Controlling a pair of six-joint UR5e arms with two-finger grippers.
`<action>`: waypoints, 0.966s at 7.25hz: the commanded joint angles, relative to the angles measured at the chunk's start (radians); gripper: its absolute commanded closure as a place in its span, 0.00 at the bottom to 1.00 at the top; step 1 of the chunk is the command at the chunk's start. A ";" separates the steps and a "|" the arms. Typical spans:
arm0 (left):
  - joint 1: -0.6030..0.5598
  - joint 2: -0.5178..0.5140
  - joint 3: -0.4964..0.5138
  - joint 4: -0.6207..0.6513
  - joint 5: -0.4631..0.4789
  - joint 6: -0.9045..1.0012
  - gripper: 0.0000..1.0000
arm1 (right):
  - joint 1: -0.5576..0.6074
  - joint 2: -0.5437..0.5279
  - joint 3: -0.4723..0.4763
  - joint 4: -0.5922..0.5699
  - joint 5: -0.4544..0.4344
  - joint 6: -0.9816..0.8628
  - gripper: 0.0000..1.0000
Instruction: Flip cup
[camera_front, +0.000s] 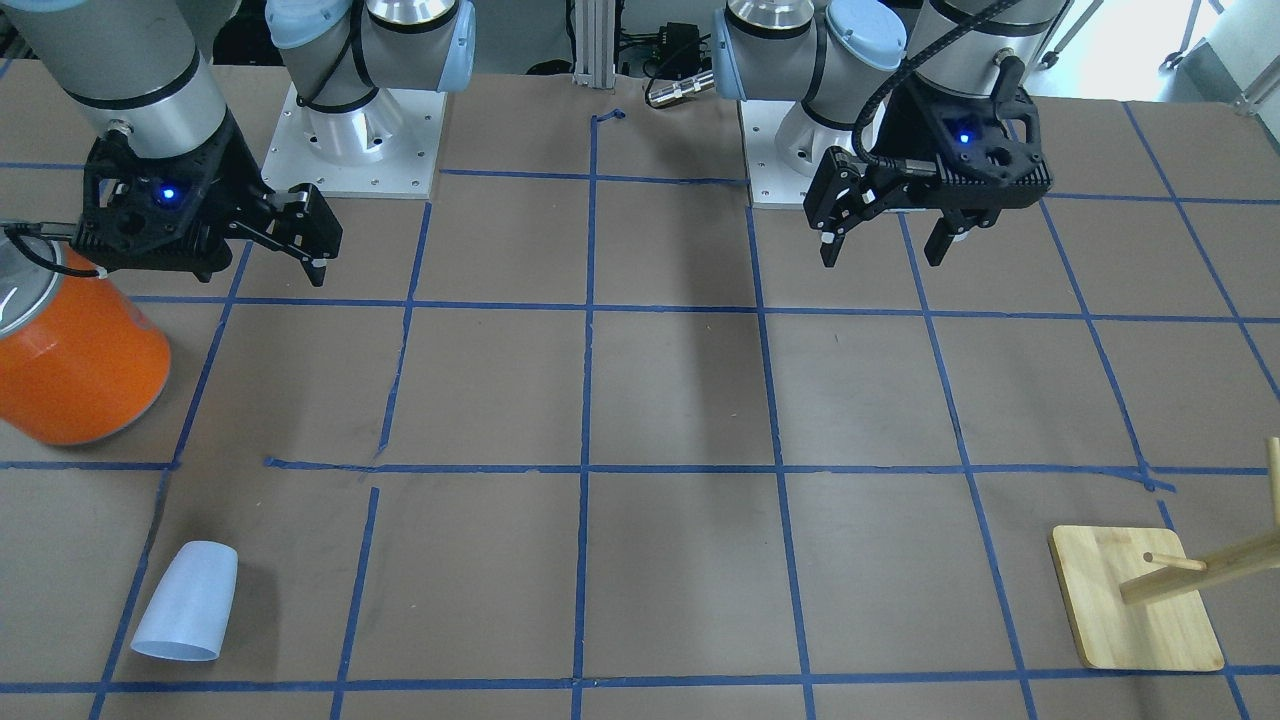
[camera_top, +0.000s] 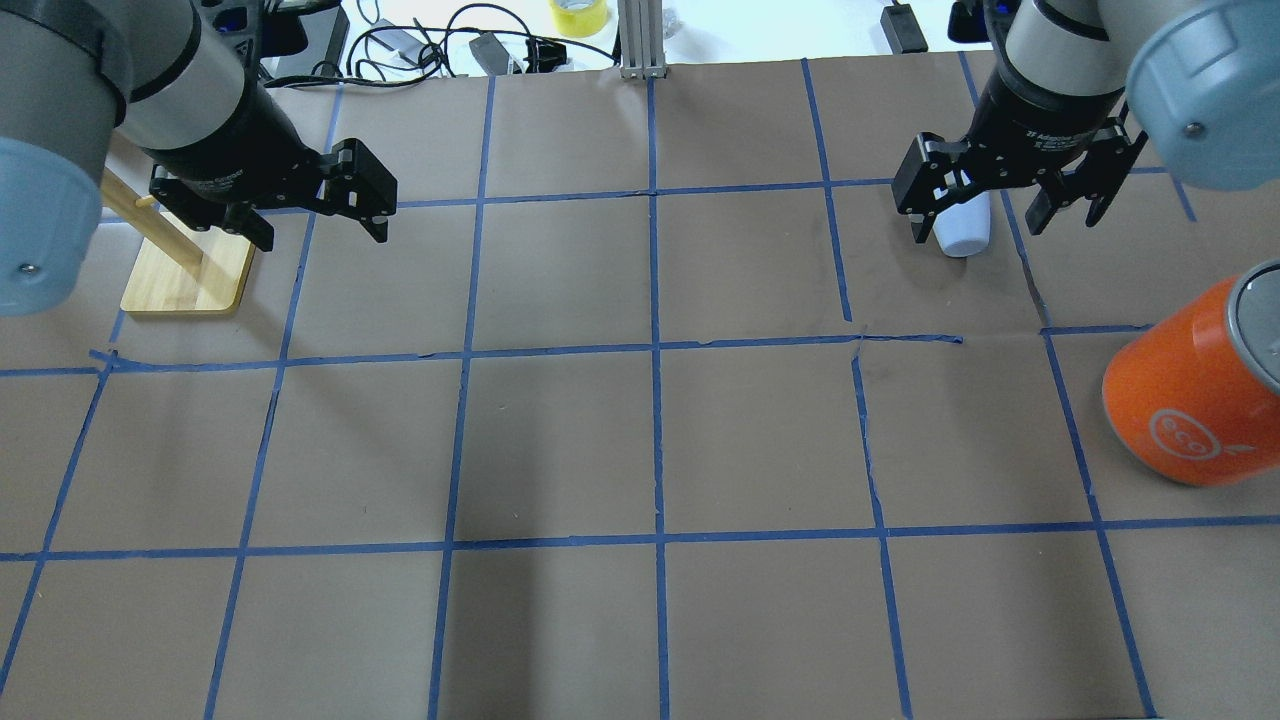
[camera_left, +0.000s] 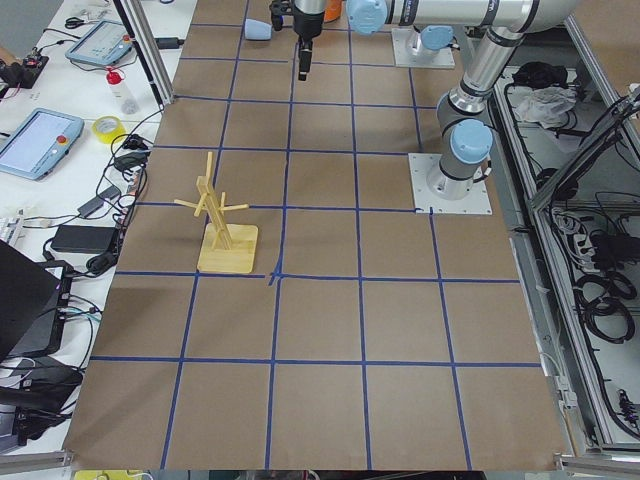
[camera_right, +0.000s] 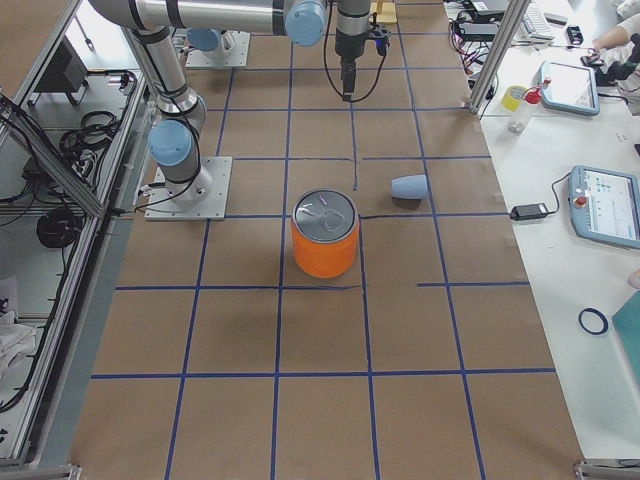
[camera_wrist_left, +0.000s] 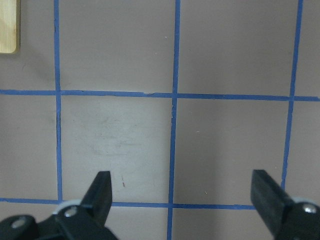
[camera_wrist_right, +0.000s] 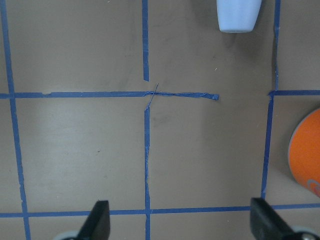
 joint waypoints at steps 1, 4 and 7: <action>-0.001 0.000 -0.002 -0.001 0.001 0.000 0.00 | 0.000 0.000 0.002 -0.002 -0.008 0.000 0.00; -0.001 0.000 -0.002 -0.002 0.001 0.000 0.00 | 0.000 -0.003 0.002 0.010 -0.005 -0.013 0.00; -0.001 0.000 -0.003 -0.001 -0.001 0.000 0.00 | 0.000 0.014 0.002 0.000 0.005 0.000 0.00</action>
